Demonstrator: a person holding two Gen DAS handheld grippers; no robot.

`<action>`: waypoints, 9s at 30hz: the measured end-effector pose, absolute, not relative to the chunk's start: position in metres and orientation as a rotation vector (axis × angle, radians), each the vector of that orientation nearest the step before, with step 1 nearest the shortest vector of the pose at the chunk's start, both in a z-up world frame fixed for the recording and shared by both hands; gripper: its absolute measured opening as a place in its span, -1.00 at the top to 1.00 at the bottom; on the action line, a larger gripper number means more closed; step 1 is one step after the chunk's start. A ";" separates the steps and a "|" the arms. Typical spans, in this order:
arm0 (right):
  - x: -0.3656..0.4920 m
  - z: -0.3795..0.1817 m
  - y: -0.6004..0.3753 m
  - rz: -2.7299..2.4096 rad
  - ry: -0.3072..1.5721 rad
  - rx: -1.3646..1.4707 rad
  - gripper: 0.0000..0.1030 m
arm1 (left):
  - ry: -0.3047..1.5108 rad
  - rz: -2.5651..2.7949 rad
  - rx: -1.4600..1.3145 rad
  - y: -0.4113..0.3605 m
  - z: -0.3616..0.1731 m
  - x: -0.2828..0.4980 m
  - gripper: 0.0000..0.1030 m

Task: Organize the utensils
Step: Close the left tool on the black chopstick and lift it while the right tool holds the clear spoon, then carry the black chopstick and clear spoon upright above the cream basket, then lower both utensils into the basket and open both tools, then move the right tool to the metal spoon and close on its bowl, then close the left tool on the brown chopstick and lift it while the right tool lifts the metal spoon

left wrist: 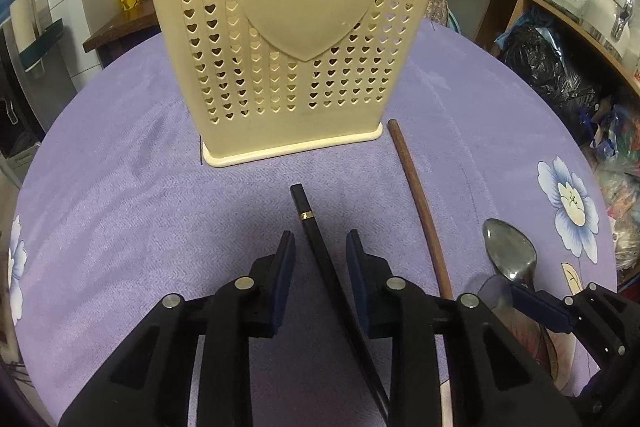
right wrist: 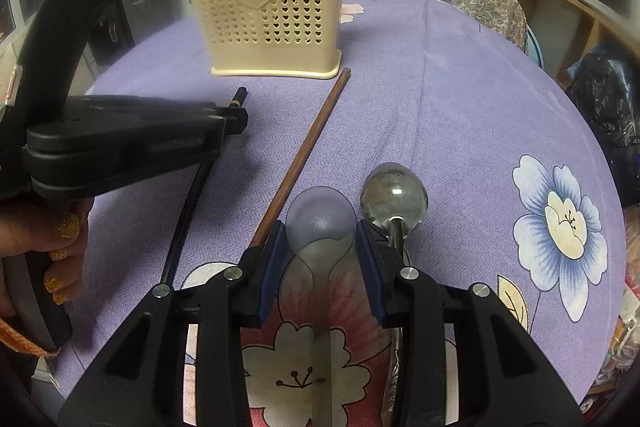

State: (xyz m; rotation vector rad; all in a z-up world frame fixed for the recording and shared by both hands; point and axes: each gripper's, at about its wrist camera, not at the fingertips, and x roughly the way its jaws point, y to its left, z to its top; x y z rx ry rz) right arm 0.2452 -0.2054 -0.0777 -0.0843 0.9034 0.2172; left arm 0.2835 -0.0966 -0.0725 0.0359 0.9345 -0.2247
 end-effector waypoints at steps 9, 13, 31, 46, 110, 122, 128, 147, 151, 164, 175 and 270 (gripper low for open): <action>0.250 -0.077 -0.206 0.223 0.910 -0.085 0.28 | 0.940 -0.217 0.053 -0.098 -0.073 0.290 0.65; 0.251 -0.077 -0.206 0.222 0.910 -0.087 0.27 | 0.940 -0.206 0.053 -0.100 -0.074 0.290 0.64; 0.250 -0.077 -0.214 0.257 0.893 -0.013 0.29 | 0.901 -0.215 0.049 -0.096 -0.075 0.286 0.82; 0.223 -0.001 -0.223 0.418 0.693 0.148 0.29 | 0.627 -0.271 -0.073 -0.051 0.017 0.223 0.83; 0.364 0.141 -0.177 0.359 0.354 0.066 0.29 | 0.278 -0.202 -0.110 -0.043 0.166 0.295 0.83; 0.370 0.067 -0.179 0.334 0.481 0.054 0.29 | 0.405 -0.213 -0.083 -0.044 0.103 0.303 0.83; 0.371 0.056 -0.180 0.321 0.501 0.051 0.33 | 0.434 -0.218 -0.080 -0.045 0.094 0.306 0.83; 0.264 0.009 -0.244 0.173 0.622 -0.022 -0.55 | 0.550 -0.237 -0.064 -0.018 0.023 0.201 -0.68; 0.239 -0.034 -0.265 0.134 0.765 -0.015 -0.54 | 0.681 -0.215 -0.068 -0.017 -0.024 0.187 -0.68; 0.231 -0.080 -0.237 0.130 0.904 -0.152 -0.47 | 0.748 -0.224 -0.050 -0.026 -0.051 0.170 -0.68; 0.269 -0.076 -0.236 0.187 0.956 -0.090 0.00 | 0.765 -0.239 -0.059 -0.029 -0.056 0.166 -0.68; 0.266 -0.074 -0.287 0.157 0.904 0.036 0.24 | 0.909 -0.305 0.170 -0.191 -0.064 0.330 0.84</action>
